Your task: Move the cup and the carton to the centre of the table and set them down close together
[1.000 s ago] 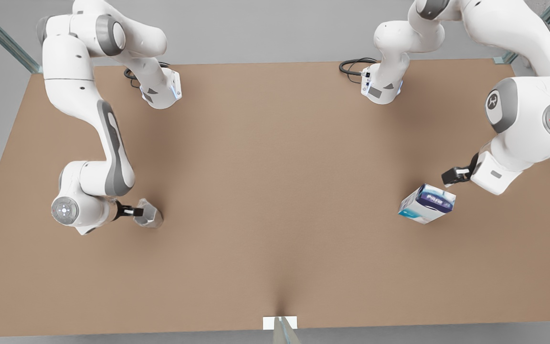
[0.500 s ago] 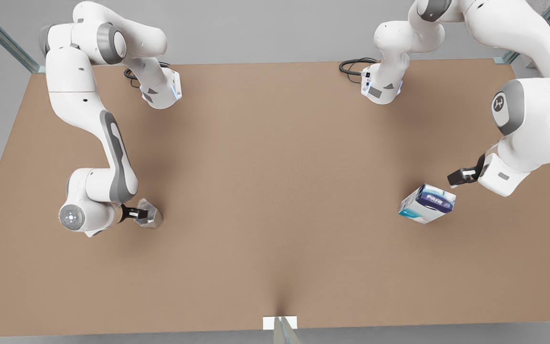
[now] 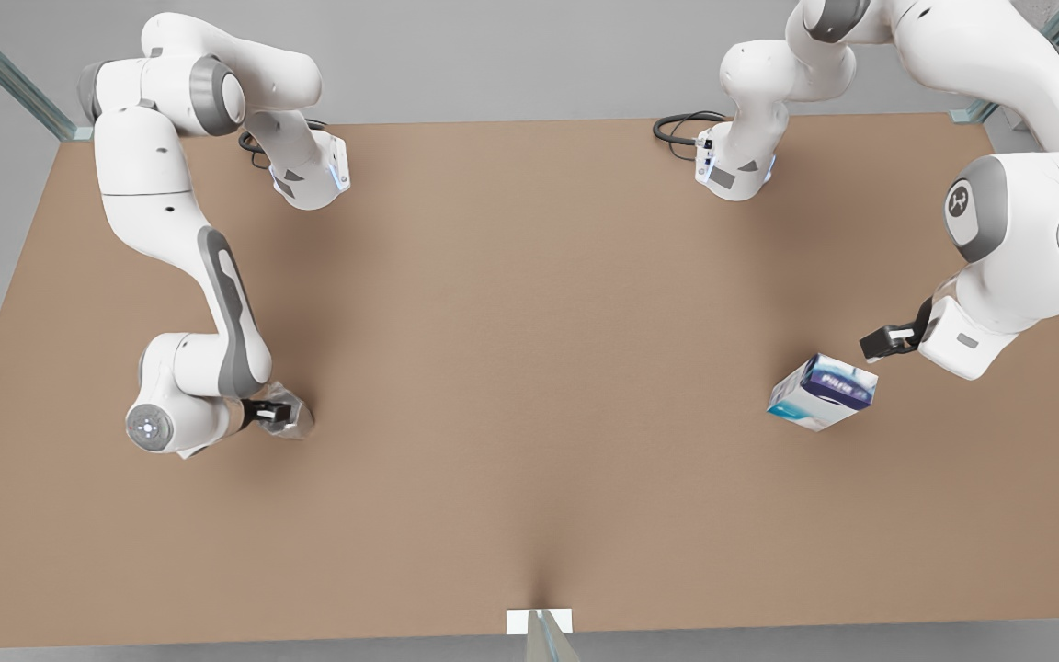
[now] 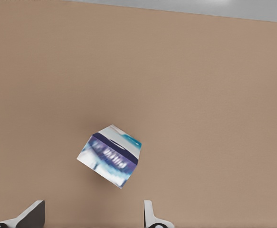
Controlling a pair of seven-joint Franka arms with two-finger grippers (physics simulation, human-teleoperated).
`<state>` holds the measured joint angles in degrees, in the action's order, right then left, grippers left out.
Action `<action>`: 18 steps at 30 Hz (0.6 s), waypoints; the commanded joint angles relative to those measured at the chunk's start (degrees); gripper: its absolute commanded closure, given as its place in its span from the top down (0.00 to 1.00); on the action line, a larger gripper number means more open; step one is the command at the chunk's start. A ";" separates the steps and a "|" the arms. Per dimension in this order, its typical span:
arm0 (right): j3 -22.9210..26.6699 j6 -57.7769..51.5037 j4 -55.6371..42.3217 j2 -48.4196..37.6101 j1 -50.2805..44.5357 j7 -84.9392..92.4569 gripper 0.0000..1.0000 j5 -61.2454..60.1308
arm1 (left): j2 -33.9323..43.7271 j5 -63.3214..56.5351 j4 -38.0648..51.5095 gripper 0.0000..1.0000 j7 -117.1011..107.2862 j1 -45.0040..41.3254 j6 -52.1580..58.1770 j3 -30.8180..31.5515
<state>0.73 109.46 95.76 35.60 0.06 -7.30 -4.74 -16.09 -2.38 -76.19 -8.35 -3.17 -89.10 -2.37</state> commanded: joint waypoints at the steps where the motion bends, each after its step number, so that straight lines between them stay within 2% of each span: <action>1: -0.02 -0.13 0.13 0.17 -0.15 0.00 0.45 -0.18 | 0.00 0.00 -0.01 1.00 0.00 0.00 -0.02 0.00; 6: -0.02 -0.39 -0.40 1.32 -0.23 0.09 0.28 -1.41 | -0.08 0.09 -0.01 1.00 0.00 0.00 -0.02 0.00; 9: -0.02 -0.30 -0.40 1.32 -0.15 0.09 0.21 -1.41 | -0.08 0.00 -0.01 1.00 0.00 0.00 -0.02 0.00; 18: -0.73 0.31 -0.49 1.23 -0.23 0.18 0.21 -1.41 | -0.08 0.09 0.08 1.00 -0.09 0.09 -0.10 0.00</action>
<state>0.03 109.90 95.27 36.82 -0.10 -6.80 -6.83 -16.18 -2.31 -76.12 -8.44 -3.09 -89.21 -2.37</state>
